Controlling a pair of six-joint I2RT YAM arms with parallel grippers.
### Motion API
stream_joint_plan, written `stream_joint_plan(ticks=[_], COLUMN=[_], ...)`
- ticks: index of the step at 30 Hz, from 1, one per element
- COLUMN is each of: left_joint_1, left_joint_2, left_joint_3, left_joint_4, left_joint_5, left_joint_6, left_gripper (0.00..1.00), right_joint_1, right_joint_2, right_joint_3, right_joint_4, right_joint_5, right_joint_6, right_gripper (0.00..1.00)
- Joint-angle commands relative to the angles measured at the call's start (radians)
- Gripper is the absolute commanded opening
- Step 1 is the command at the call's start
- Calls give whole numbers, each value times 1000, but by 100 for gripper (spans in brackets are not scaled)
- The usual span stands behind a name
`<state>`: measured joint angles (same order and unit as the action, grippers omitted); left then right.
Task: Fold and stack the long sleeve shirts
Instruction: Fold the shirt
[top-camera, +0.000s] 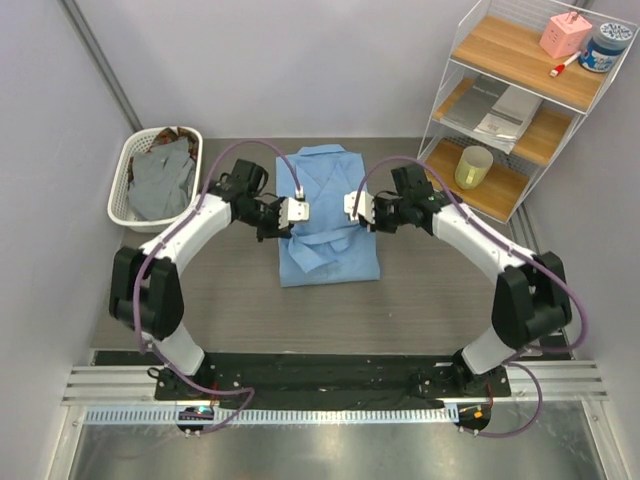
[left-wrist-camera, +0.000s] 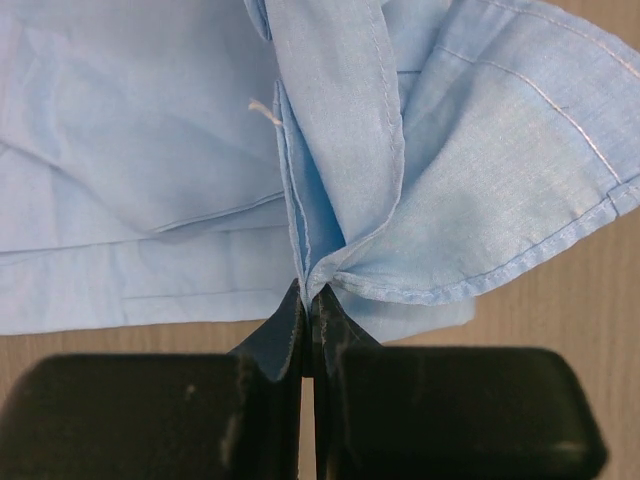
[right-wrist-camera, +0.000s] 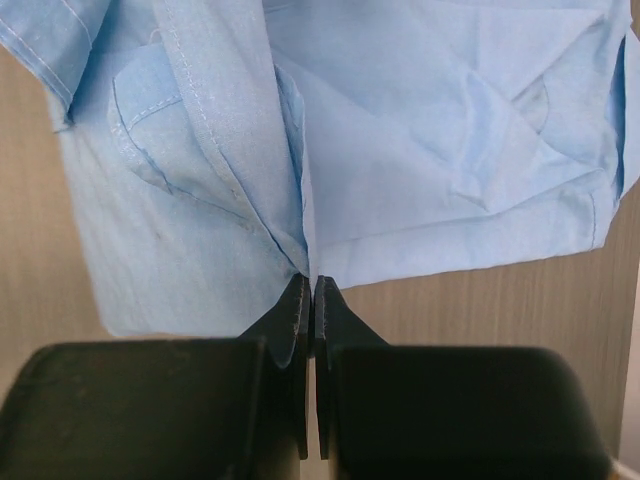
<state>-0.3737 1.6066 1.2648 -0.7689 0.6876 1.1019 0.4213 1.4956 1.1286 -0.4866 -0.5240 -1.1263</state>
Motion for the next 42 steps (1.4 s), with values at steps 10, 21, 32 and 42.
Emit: stream_joint_plan(ticks=[10, 21, 32, 42], left_joint_1=[42, 71, 219, 159], left_joint_2=[357, 458, 450, 245], left_joint_3=[321, 461, 566, 231], left_joint_4=[8, 49, -61, 91], left_joint_5=[-19, -152, -140, -92], left_joint_6=[-59, -369, -876, -1096], left_gripper=[0, 12, 54, 61], right_joint_1=[-119, -128, -231, -257], right_joint_2=[414, 456, 394, 419], right_joint_3=[369, 350, 471, 488], right_joint_4=[17, 267, 163, -243], right_joint_5=[-142, -78, -1, -291], right_joint_6=[-165, 38, 527, 701], right_gripper=[1, 23, 80, 65])
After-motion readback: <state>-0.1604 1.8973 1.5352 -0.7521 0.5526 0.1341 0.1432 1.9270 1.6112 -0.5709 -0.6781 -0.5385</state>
